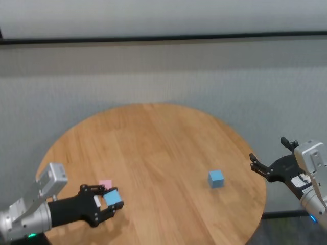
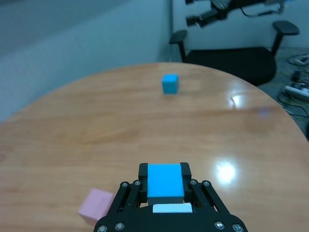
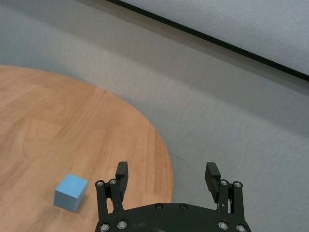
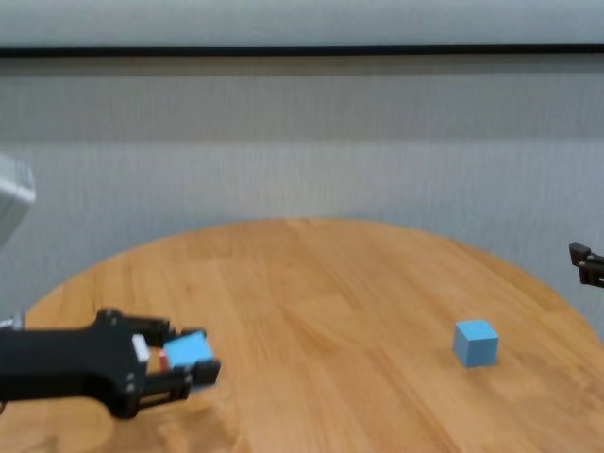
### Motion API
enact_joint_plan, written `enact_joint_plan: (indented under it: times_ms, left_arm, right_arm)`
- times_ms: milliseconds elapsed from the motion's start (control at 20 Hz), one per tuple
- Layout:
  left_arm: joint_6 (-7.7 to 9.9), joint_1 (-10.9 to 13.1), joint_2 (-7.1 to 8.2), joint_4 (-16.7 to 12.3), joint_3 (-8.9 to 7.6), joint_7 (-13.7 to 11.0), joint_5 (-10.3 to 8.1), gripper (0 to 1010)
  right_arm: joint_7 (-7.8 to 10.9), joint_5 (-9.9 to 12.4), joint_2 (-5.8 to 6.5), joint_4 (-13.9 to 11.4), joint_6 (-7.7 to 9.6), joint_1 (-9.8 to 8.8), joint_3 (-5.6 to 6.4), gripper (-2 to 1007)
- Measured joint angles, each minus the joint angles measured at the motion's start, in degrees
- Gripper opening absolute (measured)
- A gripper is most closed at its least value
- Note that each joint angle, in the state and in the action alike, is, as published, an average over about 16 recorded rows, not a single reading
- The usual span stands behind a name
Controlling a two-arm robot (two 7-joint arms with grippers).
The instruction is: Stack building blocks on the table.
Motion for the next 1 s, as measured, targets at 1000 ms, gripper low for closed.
enact_joint_plan:
  times_ms: [1000]
  left_arm:
    - [4.10,-9.42,-11.43,7.85,-0.54,7.79,5.26,394]
  right_arm:
    - [0.00,0.00,0.00,0.00,0.00,0.00,0.00,1005]
